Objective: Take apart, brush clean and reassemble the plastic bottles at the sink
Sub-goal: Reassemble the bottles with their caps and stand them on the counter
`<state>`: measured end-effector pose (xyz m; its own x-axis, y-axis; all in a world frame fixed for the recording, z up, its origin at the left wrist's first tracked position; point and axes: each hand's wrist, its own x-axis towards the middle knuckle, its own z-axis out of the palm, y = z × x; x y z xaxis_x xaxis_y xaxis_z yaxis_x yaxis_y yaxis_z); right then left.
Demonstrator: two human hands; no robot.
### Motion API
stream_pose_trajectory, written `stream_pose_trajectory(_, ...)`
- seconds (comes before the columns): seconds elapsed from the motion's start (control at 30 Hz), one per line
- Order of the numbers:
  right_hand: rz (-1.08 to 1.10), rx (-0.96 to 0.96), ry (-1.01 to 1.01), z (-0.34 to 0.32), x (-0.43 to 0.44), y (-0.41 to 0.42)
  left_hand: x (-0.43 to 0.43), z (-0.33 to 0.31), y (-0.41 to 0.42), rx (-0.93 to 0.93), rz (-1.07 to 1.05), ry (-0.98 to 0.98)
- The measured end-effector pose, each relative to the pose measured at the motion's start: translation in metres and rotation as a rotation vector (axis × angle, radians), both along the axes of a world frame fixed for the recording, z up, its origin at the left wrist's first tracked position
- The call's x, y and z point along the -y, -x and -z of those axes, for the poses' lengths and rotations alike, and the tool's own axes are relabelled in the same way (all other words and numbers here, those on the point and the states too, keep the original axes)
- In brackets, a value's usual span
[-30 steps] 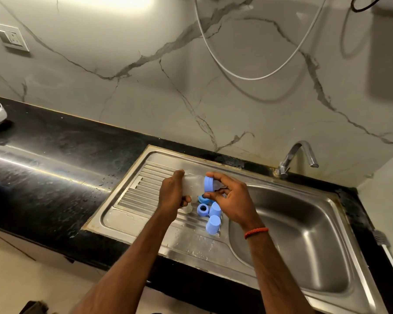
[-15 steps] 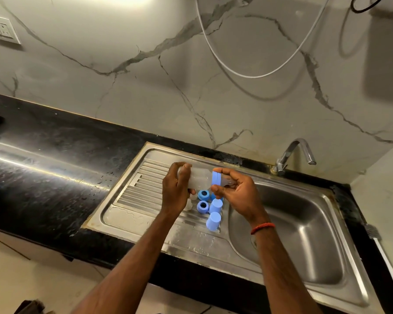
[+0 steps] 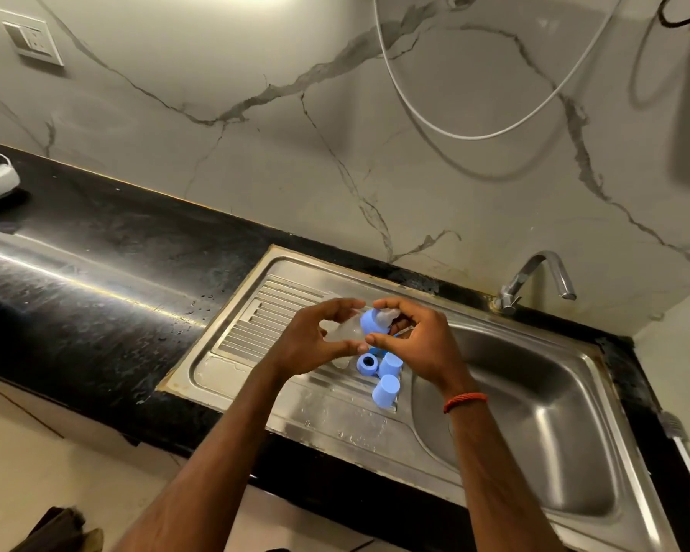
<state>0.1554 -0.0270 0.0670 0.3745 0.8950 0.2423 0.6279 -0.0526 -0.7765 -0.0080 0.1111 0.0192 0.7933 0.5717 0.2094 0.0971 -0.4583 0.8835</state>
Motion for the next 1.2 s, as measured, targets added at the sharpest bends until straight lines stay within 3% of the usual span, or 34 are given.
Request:
stream_pose_trajectory(0.2,-0.022,-0.003,0.067,0.009,-0.012,0.011,-0.006,0.019,0.005,-0.05,0.013,-0.121)
stream_pose_trajectory(0.47,0.043,-0.046,0.192,0.027,-0.018,-0.008,-0.014,0.05,0.021,-0.09,-0.057,-0.111)
stream_pose_trajectory(0.67,0.056,0.276,0.727,0.068,-0.009,-0.027,-0.016,0.065,0.02,-0.175,-0.063,-0.107)
stream_pose_trajectory(0.73,0.025,0.319,0.816,0.074,-0.004,-0.023,-0.018,0.066,0.019,-0.186,-0.07,-0.105)
stream_pose_trajectory(1.03,0.056,0.333,0.764,0.1,-0.001,-0.02,-0.022,0.061,0.013,-0.215,-0.084,-0.085)
stream_pose_trajectory(1.2,0.079,0.159,0.629,0.066,-0.018,-0.04,-0.025,0.057,0.009,-0.229,-0.085,-0.087)
